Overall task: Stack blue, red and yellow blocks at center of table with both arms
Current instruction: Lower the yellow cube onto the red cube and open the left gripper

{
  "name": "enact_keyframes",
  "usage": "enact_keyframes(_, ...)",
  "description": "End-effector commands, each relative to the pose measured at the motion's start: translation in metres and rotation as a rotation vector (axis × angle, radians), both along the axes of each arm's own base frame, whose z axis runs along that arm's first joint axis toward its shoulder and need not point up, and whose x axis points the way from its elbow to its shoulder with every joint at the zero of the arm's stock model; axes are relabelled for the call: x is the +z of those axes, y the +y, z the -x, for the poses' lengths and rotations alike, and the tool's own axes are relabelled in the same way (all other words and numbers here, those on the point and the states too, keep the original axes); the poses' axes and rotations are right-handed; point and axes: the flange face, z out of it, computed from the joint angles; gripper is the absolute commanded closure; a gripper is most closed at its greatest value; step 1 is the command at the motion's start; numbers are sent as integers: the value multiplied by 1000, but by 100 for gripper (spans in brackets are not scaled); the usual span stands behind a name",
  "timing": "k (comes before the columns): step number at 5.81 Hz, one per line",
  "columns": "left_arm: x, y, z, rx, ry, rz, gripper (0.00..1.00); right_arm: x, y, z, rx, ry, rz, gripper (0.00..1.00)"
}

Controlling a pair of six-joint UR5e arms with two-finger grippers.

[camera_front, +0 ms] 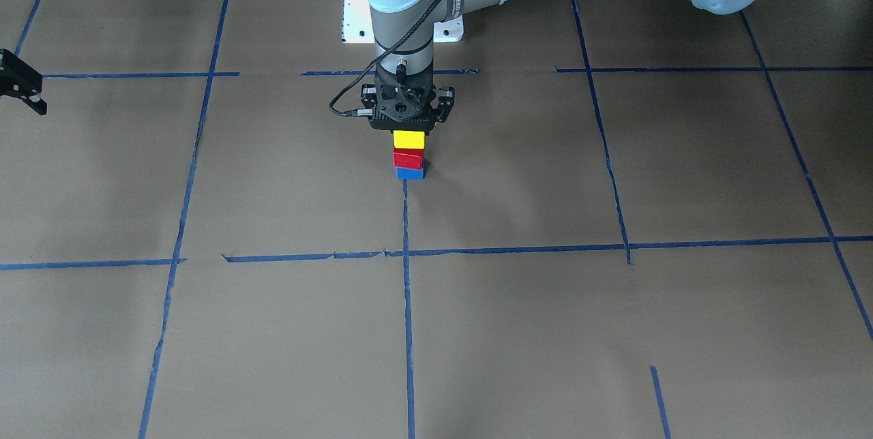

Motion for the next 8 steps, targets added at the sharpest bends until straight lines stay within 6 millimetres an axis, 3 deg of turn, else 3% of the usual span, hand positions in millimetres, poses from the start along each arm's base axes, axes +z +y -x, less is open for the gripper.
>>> enact_keyframes(1, 3, -2, -4, 9, -4, -4, 96, 0, 0, 0, 1, 0, 1, 0)
enact_keyframes(2, 1, -1, -3, 7, 1, -5, 89, -1, 0, 0, 2, -1, 1, 0)
enact_keyframes(4, 1, -3, -6, 2, 0, 0, 33, 0, 0, 1, 0, -5, 7, 0)
enact_keyframes(5, 0, -3, -6, 2, 9, -5, 0, 1, 0, 2, -4, -13, 12, 0)
enact_keyframes(7, -7, -6, 3, -4, 30, -19, 0, -2, -3, 3, -5, -18, 9, 0)
enact_keyframes(8, -27, -9, 44, -37, 85, -51, 0, -3, -3, 3, -8, -18, 4, 0)
